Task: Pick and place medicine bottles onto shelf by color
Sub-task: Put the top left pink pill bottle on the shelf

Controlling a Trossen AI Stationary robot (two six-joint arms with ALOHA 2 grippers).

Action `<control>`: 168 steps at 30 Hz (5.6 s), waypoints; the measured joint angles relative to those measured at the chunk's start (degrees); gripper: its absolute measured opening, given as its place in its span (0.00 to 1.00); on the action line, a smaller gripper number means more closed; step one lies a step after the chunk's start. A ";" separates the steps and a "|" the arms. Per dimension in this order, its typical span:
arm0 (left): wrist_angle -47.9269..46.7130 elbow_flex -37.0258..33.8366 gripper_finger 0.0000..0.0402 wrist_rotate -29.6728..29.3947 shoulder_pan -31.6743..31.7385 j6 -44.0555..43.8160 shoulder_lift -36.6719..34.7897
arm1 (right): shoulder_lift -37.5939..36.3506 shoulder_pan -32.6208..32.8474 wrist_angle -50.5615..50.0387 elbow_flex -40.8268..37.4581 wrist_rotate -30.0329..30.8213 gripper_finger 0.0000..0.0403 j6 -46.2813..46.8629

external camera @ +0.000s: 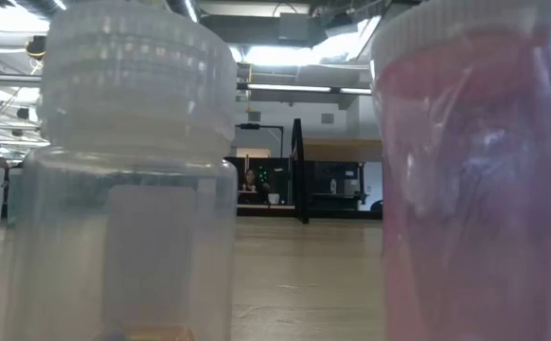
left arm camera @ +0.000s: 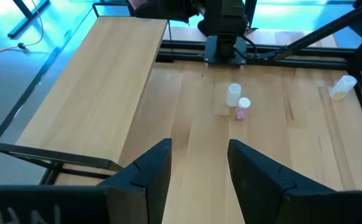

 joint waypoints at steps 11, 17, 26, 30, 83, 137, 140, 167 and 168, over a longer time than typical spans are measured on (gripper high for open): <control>0.00 0.00 0.38 -0.02 0.04 -1.29 0.00 | -3.55 0.00 7.89 -7.33 8.62 0.27 -1.25; 0.00 -0.02 0.38 -0.20 0.06 -1.29 0.02 | -3.71 0.00 13.00 -11.85 8.58 0.27 -2.53; 0.07 -0.02 0.38 -3.43 0.09 -2.86 0.07 | -3.65 -0.74 17.88 -17.29 10.86 0.27 -4.18; 0.50 -0.02 0.38 -4.68 0.57 -2.97 0.07 | -3.65 -0.74 20.76 -19.53 10.49 0.27 -4.25; 23.23 -0.11 0.38 6.81 8.46 -3.87 6.71 | -3.45 -0.74 23.19 -26.13 10.46 0.27 -2.65; 16.73 33.48 0.38 21.28 13.16 7.67 41.35 | -3.43 -0.72 25.35 -26.09 -2.83 0.27 -9.77; 16.76 33.48 0.38 21.29 13.12 7.67 41.35 | -3.43 -0.74 25.31 -26.09 2.48 0.27 -8.46; 16.72 33.48 0.38 21.00 12.87 7.61 41.35 | -3.54 -2.56 16.07 -25.76 11.25 0.27 3.79; 16.72 33.48 0.38 21.00 12.83 7.61 41.35 | -3.54 -2.73 16.36 -25.78 11.23 0.27 3.24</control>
